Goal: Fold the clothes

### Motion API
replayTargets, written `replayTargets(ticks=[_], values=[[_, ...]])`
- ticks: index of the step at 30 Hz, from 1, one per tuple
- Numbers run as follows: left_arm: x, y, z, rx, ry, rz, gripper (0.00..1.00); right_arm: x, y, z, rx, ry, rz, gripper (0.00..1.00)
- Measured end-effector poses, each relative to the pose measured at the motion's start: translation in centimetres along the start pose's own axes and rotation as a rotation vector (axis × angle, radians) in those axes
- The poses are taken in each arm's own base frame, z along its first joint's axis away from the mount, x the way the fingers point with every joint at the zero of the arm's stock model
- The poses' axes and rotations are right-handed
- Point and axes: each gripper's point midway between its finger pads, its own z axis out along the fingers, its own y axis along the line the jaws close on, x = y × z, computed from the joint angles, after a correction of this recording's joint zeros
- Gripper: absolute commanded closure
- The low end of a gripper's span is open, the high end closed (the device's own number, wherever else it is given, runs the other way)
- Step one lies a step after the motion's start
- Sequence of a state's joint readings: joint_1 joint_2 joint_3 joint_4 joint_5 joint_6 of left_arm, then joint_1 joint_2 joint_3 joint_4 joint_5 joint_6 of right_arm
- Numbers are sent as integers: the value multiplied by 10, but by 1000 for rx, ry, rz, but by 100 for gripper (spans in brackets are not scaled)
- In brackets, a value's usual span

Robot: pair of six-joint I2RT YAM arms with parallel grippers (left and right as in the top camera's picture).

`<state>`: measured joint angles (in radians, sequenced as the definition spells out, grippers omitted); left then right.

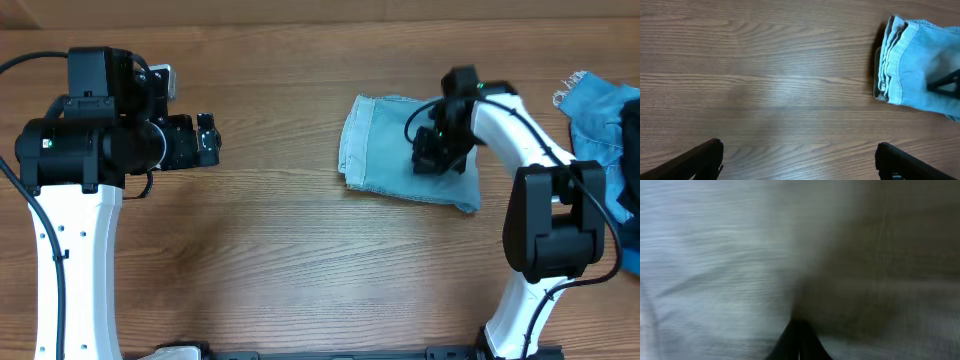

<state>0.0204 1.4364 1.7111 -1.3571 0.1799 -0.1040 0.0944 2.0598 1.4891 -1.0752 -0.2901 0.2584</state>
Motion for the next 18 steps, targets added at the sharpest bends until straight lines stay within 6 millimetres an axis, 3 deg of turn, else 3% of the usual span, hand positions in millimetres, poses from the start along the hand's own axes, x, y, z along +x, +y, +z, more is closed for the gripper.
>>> replayTargets(ticks=[3,10,13,16,18], values=[[0,0,0,0,0,0,0,5,-8,17,10,-3,0,96],[0,0,0,0,0,0,0,10,-8,10,14,-18,-8,96],[0,0,0,0,0,0,0,-4,15,-27,-57,-128,-51,96],[0,0,0,0,0,0,0,-33,59,-86,-209,-344,-151,96],[0,0,0,0,0,0,0,-42,83,-115,-281,-444,-214,96]])
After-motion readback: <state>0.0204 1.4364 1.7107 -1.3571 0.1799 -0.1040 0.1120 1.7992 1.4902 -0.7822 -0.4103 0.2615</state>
